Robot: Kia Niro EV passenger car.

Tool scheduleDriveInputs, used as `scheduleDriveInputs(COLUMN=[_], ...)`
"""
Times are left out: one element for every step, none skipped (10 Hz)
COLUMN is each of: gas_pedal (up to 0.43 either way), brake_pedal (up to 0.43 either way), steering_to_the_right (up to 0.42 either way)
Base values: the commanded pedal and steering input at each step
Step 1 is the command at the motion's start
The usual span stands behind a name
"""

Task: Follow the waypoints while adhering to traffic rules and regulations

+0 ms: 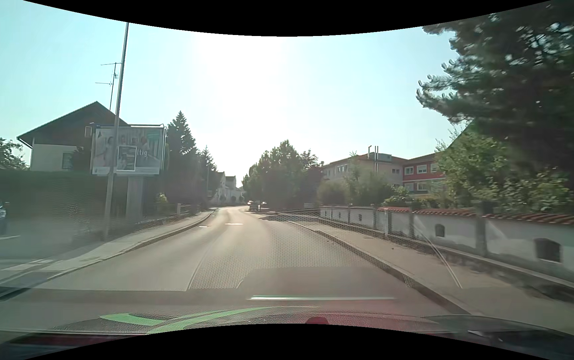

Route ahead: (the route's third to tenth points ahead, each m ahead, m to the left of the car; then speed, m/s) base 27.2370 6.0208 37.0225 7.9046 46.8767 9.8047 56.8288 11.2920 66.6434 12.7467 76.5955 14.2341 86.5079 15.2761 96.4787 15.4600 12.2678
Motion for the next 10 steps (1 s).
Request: scheduleDriveInputs(gas_pedal=[0.098, 0.098, 0.098, 0.098, 0.098, 0.098, 0.098, 0.098, 0.098, 0.098], brake_pedal=[0.000, 0.000, 0.000, 0.000, 0.000, 0.000, 0.000, 0.000, 0.000, 0.000], steering_to_the_right=[-0.038, -0.038, -0.038, -0.038, -0.038, -0.038, -0.038, -0.038, -0.038, -0.038])
